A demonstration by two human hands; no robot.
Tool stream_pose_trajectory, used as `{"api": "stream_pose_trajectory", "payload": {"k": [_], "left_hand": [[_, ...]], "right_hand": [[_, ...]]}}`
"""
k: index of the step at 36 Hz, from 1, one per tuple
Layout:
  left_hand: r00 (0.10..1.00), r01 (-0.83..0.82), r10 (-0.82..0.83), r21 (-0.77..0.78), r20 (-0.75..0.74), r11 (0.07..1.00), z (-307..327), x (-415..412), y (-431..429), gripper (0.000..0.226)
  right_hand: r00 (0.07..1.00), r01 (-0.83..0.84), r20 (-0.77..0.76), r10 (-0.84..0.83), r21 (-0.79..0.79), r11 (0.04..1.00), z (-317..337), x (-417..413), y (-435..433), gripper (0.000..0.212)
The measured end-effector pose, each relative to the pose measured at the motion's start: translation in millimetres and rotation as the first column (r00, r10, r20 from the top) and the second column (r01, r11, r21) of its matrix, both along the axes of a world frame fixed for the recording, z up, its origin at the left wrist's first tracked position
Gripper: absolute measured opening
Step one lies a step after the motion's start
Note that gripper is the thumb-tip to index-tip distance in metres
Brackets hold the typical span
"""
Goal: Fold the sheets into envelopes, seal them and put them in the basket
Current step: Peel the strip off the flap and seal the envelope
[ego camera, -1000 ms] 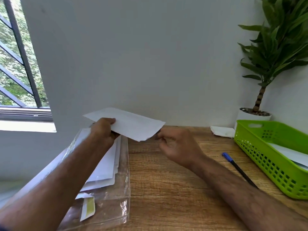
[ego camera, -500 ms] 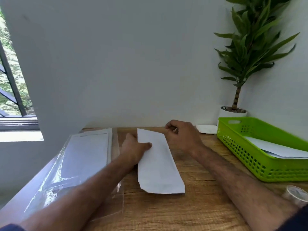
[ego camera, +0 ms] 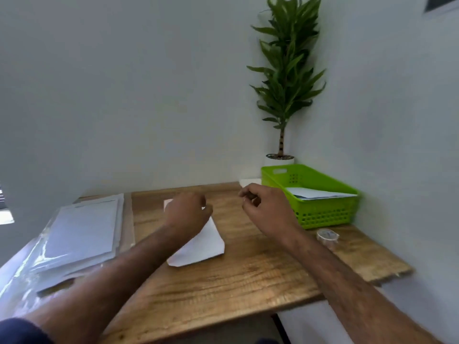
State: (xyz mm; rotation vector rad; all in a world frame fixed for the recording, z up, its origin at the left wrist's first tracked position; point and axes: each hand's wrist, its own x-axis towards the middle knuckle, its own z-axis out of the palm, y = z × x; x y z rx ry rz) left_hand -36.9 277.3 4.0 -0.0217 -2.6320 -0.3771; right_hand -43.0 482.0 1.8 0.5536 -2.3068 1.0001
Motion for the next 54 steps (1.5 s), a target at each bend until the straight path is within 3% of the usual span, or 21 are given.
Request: {"api": "stream_pose_trajectory", "payload": {"k": [3, 7, 10, 15, 19, 24, 32, 38, 54], "left_hand": [[0.995, 0.098, -0.098, 0.048, -0.001, 0.994, 0.5, 16.5, 49.5, 0.024], [0.961, 0.277, -0.276, 0.168, -0.035, 0.946, 4.0, 40.6, 115.7, 0.021], [0.915, 0.396, -0.404, 0.201, -0.002, 0.896, -1.1, 56.1, 161.1, 0.025], [0.877, 0.469, -0.479, 0.150, 0.039, 0.871, -19.0, 65.6, 213.1, 0.029], [0.894, 0.442, -0.448, 0.120, 0.027, 0.889, -36.3, 57.5, 230.1, 0.031], [0.897, 0.429, -0.440, 0.158, 0.042, 0.889, -41.9, 43.5, 231.6, 0.031], [0.892, 0.426, -0.452, 0.276, 0.033, 0.861, -44.4, 30.9, 224.5, 0.016], [0.895, 0.418, -0.446, 0.353, -0.003, 0.837, -46.3, 27.0, 223.2, 0.020], [0.851, 0.449, -0.525, 0.523, -0.003, 0.724, -48.4, 20.4, 217.7, 0.013]], "right_hand": [[0.997, 0.041, -0.061, -0.045, -0.069, 0.997, -2.0, 20.8, 31.1, 0.014], [0.986, 0.099, -0.095, -0.136, -0.320, 0.942, -2.3, 36.3, 79.3, 0.015], [0.979, 0.170, -0.020, -0.205, -0.485, 0.858, -6.3, 39.7, 121.6, 0.016], [0.963, 0.266, 0.122, -0.240, -0.556, 0.787, -24.6, 42.0, 173.5, 0.018], [0.941, 0.312, 0.281, -0.189, -0.502, 0.807, -47.2, 36.8, 193.3, 0.014], [0.927, 0.248, 0.366, -0.085, -0.427, 0.870, -49.8, 31.8, 196.9, 0.015], [0.942, 0.190, 0.318, -0.105, -0.247, 0.950, -46.7, 39.2, 190.0, 0.010], [0.947, 0.163, 0.303, -0.109, -0.160, 0.974, -46.1, 42.0, 187.3, 0.016], [0.985, 0.131, 0.140, -0.101, -0.222, 0.966, -50.9, 44.0, 185.6, 0.014]]}}
